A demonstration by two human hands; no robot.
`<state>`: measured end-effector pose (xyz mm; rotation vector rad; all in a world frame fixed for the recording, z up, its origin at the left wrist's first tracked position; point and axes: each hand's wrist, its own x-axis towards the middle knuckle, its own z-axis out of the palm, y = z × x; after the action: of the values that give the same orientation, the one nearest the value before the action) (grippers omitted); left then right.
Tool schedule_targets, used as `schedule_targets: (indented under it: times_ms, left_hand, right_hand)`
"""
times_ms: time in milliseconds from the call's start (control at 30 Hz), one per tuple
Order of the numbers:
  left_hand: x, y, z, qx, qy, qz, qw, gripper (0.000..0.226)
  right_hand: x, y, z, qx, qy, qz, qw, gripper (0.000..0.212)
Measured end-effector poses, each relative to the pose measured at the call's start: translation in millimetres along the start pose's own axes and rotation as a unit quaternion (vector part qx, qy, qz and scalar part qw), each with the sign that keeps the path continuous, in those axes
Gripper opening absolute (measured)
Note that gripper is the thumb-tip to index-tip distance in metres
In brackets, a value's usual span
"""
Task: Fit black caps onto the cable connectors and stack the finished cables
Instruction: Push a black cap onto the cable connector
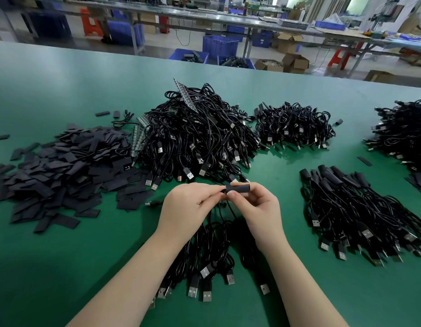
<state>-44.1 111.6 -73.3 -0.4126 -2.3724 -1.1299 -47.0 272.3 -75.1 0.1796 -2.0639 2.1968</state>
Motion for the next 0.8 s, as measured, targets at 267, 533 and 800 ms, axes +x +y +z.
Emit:
schedule_targets:
  times_ms: [267,533,800]
  left_hand:
    - [0.1,1.0,0.5,0.013,-0.009,0.015,1.0,0.022]
    - [-0.4,0.7,1.1,0.013,-0.02,0.004,1.0,0.021]
    - [-1.3,-1.7,3.3,-0.026,0.001,-0.024,0.999,0.02]
  right_hand:
    - [-1.6,2.2,3.5,0.025,0.014,0.025,0.999,0.018]
    - [-2.8,0.1,6.5,0.009,0.015,0.046,0.999,0.017]
    - [-2.5,2.1,8.5,0.003,0.047,0.055,0.997,0.019]
